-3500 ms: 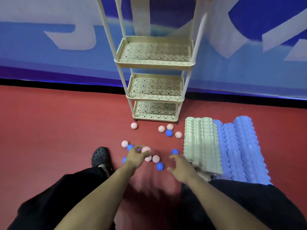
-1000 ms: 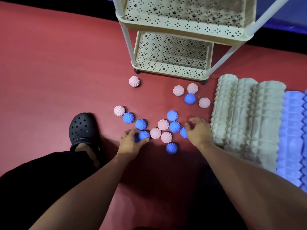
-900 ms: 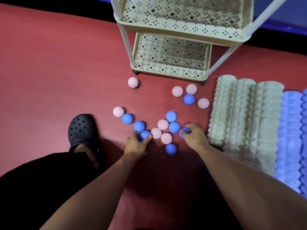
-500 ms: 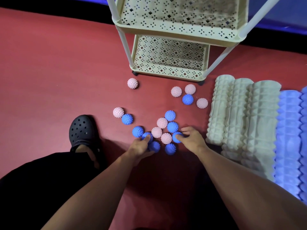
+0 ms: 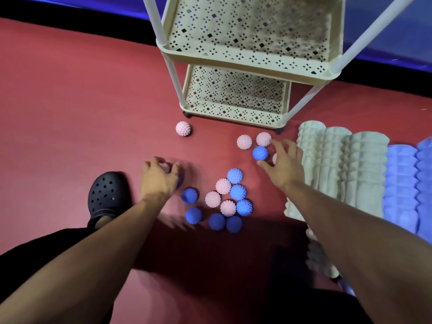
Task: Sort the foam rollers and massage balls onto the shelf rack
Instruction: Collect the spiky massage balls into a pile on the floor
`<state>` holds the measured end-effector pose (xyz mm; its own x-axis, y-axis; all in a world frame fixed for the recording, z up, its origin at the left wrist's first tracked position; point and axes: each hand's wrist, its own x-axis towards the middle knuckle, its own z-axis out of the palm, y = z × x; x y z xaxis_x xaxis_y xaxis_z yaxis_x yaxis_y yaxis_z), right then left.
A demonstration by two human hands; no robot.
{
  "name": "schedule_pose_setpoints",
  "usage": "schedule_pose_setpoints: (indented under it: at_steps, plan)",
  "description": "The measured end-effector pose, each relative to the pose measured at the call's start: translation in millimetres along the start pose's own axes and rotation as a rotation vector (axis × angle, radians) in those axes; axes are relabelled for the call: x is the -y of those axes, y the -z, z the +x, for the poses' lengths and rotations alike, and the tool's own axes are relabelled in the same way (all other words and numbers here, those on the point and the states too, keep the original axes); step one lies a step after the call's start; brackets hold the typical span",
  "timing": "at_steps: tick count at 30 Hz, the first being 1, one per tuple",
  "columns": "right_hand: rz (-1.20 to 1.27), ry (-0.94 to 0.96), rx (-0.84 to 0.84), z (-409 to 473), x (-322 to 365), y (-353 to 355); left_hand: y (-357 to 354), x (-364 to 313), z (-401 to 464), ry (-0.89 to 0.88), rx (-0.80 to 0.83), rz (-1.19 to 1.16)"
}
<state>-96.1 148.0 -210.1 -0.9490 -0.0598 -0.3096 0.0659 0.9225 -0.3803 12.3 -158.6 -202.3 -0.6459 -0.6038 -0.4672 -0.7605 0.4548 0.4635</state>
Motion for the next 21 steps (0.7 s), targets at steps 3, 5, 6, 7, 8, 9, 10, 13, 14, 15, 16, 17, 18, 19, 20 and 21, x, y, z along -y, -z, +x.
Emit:
schedule_pose_setpoints:
  at_steps: [3, 5, 6, 7, 8, 9, 10, 13, 14, 15, 16, 17, 18, 19, 20, 21]
  plan:
    - [-0.120, -0.006, 0.113, 28, 2, 3, -3, -1, 26, 0.035, 0.034, 0.072]
    - [-0.160, -0.020, 0.202, 44, 5, 0, -11, -1, 42, 0.107, 0.132, 0.062]
    - [-0.178, -0.027, 0.252, 49, 7, -3, -14, 0, 48, 0.133, 0.180, 0.069]
    - [-0.210, -0.031, 0.302, 54, 7, -7, -19, 4, 52, 0.132, 0.216, 0.100]
    - [-0.258, -0.025, 0.340, 56, 6, -11, -24, 8, 53, 0.111, 0.237, 0.144]
    - [-0.311, -0.005, 0.355, 58, 4, -15, -29, 12, 53, 0.081, 0.238, 0.180]
    - [-0.347, 0.022, 0.351, 57, 2, -18, -34, 17, 53, 0.050, 0.222, 0.198]
    - [-0.305, 0.067, 0.315, 56, -4, -26, -40, 21, 48, -0.011, 0.146, 0.195]
    - [-0.257, 0.066, 0.316, 54, -6, -28, -41, 22, 47, -0.028, 0.139, 0.195]
    - [-0.191, 0.065, 0.318, 51, -7, -31, -42, 25, 47, -0.036, 0.141, 0.188]
    - [-0.117, 0.064, 0.317, 48, -7, -33, -42, 27, 46, -0.042, 0.137, 0.173]
    - [-0.057, 0.066, 0.309, 44, -5, -34, -42, 29, 43, -0.047, 0.132, 0.146]
    - [-0.024, 0.071, 0.296, 41, -3, -35, -41, 29, 40, -0.062, 0.118, 0.109]
    - [-0.011, 0.073, 0.284, 37, -1, -37, -40, 27, 36, -0.089, 0.094, 0.065]
    - [0.004, 0.067, 0.273, 34, 1, -39, -39, 24, 32, -0.114, 0.080, 0.009]
    - [0.032, 0.054, 0.264, 30, 1, -41, -39, 19, 29, -0.138, 0.079, -0.052]
